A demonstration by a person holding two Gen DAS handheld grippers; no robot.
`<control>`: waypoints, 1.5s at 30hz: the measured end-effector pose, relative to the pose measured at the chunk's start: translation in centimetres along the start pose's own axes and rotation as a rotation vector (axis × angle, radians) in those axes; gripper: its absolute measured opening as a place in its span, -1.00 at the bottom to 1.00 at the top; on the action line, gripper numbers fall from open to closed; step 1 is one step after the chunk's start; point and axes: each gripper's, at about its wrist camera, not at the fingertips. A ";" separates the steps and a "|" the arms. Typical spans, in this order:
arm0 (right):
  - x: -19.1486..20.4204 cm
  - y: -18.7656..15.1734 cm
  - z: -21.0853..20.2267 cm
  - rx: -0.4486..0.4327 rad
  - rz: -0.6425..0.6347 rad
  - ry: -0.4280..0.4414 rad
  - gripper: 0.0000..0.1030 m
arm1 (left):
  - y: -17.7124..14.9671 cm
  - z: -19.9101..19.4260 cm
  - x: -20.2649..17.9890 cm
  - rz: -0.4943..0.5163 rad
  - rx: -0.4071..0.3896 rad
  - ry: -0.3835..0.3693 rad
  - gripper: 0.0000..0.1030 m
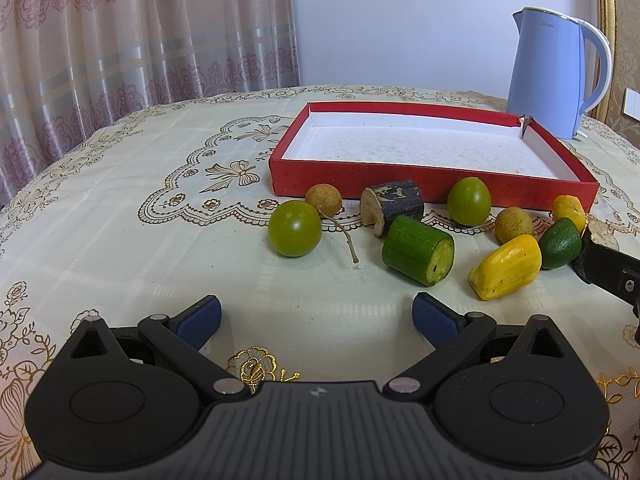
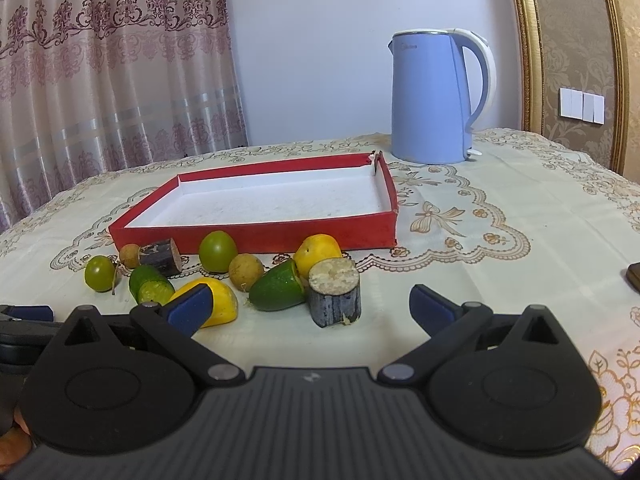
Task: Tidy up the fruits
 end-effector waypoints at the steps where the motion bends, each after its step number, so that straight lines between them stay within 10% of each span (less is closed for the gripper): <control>1: 0.0 0.0 0.0 0.001 -0.001 0.000 1.00 | 0.0 0.0 0.0 0.000 0.000 0.000 0.99; 45: 0.1 -0.1 0.3 0.018 -0.006 0.006 1.00 | 0.0 0.0 0.0 0.000 0.000 0.001 0.99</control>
Point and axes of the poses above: each gripper's, at about its wrist camera, not at the fingertips, and z roughly the way its jaws point, x to its left, y to its top, and after that the axes turned 8 degrees about -z, right-handed
